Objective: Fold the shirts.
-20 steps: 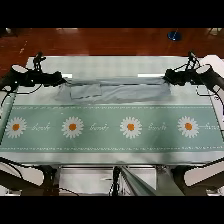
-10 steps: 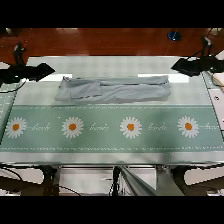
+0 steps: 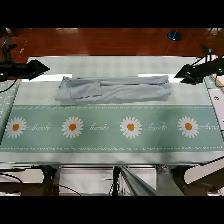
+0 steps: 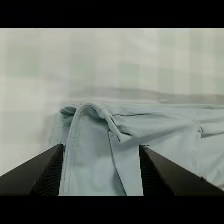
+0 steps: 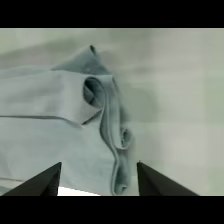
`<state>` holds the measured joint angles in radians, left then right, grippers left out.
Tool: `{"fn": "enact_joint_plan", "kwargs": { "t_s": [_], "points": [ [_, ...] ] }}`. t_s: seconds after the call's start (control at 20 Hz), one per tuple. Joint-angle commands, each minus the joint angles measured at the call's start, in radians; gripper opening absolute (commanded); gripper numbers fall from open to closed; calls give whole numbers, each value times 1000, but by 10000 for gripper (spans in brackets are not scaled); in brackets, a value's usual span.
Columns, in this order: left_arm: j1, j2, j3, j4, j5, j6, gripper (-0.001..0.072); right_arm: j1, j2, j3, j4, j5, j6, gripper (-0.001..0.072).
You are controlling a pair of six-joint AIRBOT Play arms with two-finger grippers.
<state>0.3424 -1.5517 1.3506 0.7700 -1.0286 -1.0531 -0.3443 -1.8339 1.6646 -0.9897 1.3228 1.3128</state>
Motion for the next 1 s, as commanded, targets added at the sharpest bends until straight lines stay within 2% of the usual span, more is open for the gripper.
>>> {"fn": "enact_joint_plan", "kwargs": {
  "t_s": [0.0, 0.35, 0.45, 0.55, 0.65, 0.7, 0.75, 0.8, 0.85, 0.95],
  "points": [
    [-6, 5, 1, 0, -51, 1, 549, 0, -104, 5, 176, 43, -13, 553],
    [-35, 4, 1, 0, -58, 5, 549, 36, -194, 5, 195, -15, 11, 538],
    [-50, 4, 1, 0, -58, 5, 550, 66, -201, 5, 195, -42, 10, 513],
    [-66, 4, 1, 0, -56, 5, 549, 101, -202, 5, 190, -59, 9, 430],
    [-80, 4, 1, 0, -56, 5, 549, 130, -202, 5, 154, -58, 10, 416],
    [-87, 4, 1, 0, -57, 5, 549, 144, -202, 5, 122, -56, 12, 335],
    [-91, 4, 1, 0, -57, 5, 549, 156, -203, 5, 97, -55, 15, 298],
    [-93, 4, 1, 0, -57, 5, 549, 169, -204, 5, 83, -52, 15, 147],
    [-93, 4, 1, 0, -57, 5, 549, 180, -204, 5, 72, -55, 14, 47],
    [-93, 4, 1, 0, -57, 5, 549, 192, -203, 5, 68, -50, 9, 22]
  ]
}}
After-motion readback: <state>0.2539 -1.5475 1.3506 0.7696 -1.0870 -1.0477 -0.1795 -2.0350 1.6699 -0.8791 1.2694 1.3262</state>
